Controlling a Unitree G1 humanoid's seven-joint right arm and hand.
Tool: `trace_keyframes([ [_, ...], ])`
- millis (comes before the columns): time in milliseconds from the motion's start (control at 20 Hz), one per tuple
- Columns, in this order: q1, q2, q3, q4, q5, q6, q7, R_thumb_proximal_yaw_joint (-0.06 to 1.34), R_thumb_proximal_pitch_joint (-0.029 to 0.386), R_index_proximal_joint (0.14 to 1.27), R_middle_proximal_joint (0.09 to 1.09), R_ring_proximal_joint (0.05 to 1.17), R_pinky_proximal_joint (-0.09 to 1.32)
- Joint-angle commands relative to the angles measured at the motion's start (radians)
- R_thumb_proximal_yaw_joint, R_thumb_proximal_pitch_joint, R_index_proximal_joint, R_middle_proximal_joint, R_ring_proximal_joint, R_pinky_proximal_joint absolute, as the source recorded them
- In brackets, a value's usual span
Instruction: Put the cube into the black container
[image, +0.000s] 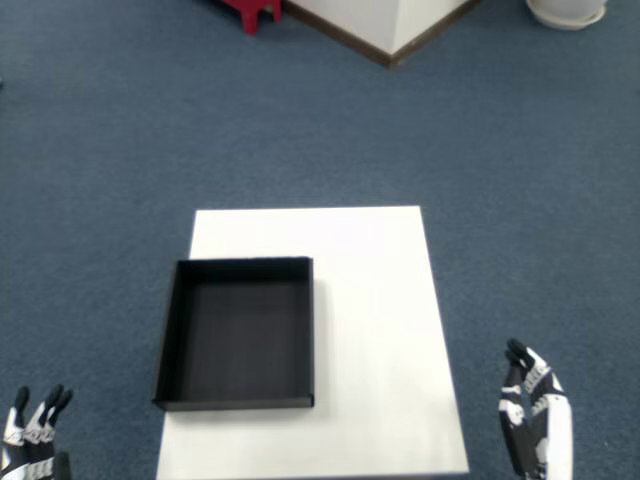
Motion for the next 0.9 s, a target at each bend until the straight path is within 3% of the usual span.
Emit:
trace_keyframes([
  [50, -0.02, -0.008, -0.013, -0.008, 0.064, -0.016, 0.044, 0.46, 0.274, 0.39, 0.34, 0.38, 0.33],
  [450, -0.009, 0.008, -0.034, -0.005, 0.171, 0.0, 0.18, 0.46, 0.286, 0.41, 0.35, 0.4, 0.35],
  [900, 0.01, 0.042, -0.06, -0.013, 0.267, 0.016, 0.333, 0.43, 0.273, 0.42, 0.35, 0.4, 0.33],
])
